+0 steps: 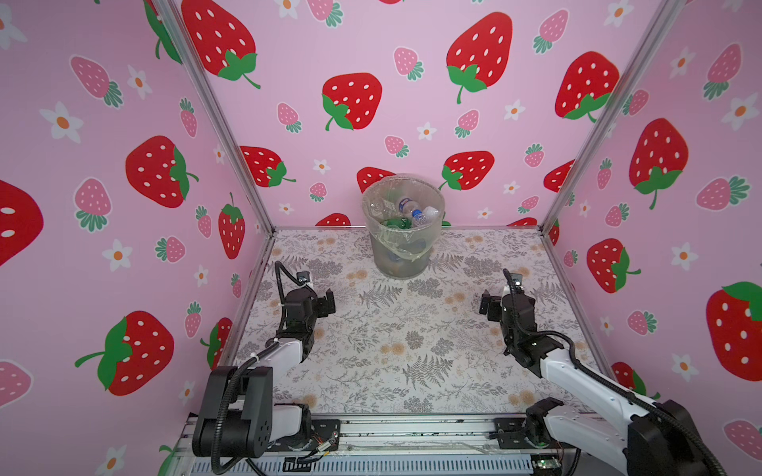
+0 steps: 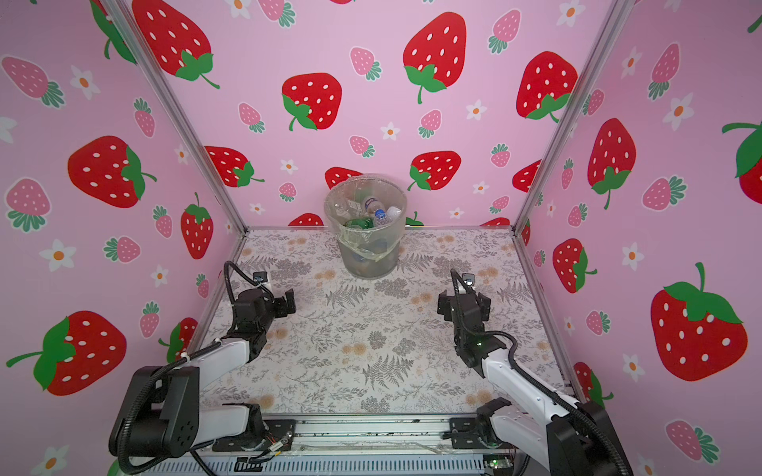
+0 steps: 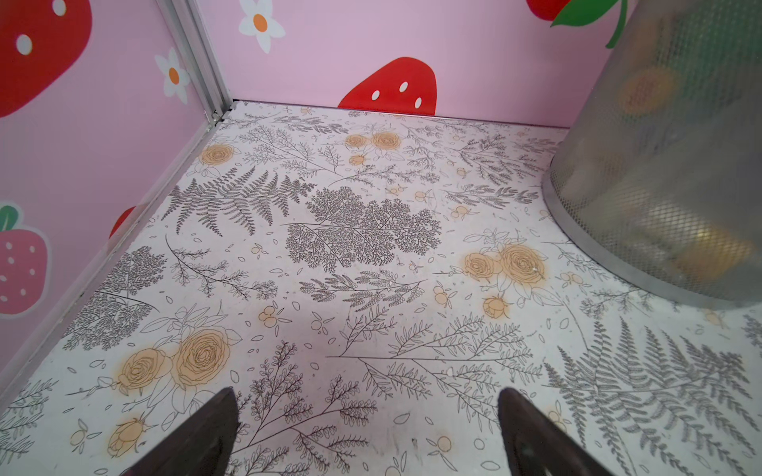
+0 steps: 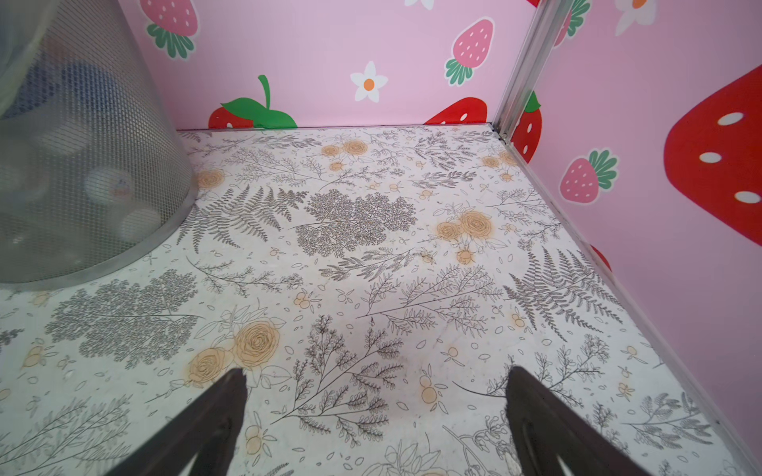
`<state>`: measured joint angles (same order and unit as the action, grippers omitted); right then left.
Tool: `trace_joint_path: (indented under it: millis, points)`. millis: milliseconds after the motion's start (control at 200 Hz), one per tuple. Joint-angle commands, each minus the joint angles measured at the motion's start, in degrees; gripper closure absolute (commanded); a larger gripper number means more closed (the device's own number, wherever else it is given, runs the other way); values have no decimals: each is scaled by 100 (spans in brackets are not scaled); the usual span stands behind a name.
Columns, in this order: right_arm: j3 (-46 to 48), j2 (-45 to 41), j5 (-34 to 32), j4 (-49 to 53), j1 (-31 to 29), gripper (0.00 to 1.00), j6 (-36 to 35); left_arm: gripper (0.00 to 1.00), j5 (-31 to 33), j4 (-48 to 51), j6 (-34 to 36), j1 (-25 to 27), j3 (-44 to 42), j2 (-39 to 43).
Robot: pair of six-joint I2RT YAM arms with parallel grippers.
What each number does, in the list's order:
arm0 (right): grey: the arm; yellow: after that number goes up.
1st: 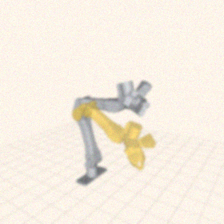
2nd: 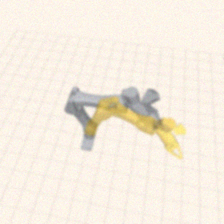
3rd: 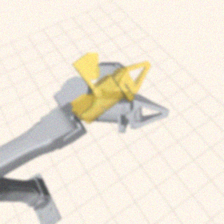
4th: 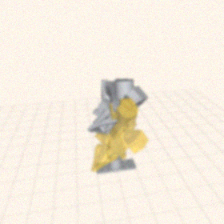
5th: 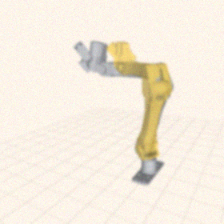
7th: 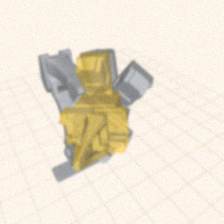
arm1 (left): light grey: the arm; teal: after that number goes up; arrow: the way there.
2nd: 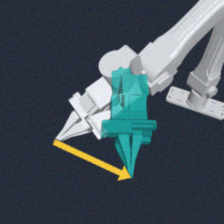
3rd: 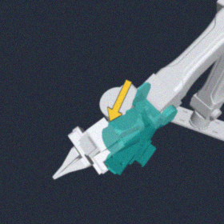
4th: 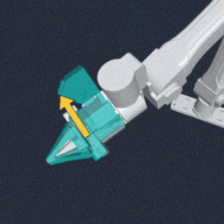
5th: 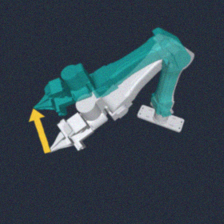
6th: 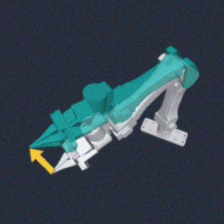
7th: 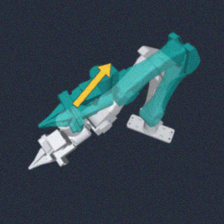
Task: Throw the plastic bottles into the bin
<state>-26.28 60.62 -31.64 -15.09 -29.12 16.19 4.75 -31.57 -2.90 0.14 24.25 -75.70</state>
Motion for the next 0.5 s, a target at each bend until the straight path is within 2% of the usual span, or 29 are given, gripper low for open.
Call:
trace_joint_path:
  millis: [0, 200, 275, 495]
  points:
    - [67, 130, -699, -643, 38, 1, -356, 1, -486, -612, 147, -119, -115, -156]
    - [381, 684, -1303, -2083, 102, 1, -1240, 1, -1036, -632, 219, -324, -15, -311]
    - [418, 942, -1328, -2489, 267, 1, -1300, 1, -1223, -693, 117, -453, -1, -368]
    - [580, 1645, -758, -3877, 1041, 1, -906, 1, -1220, -2700, -377, -702, -541, -1324]
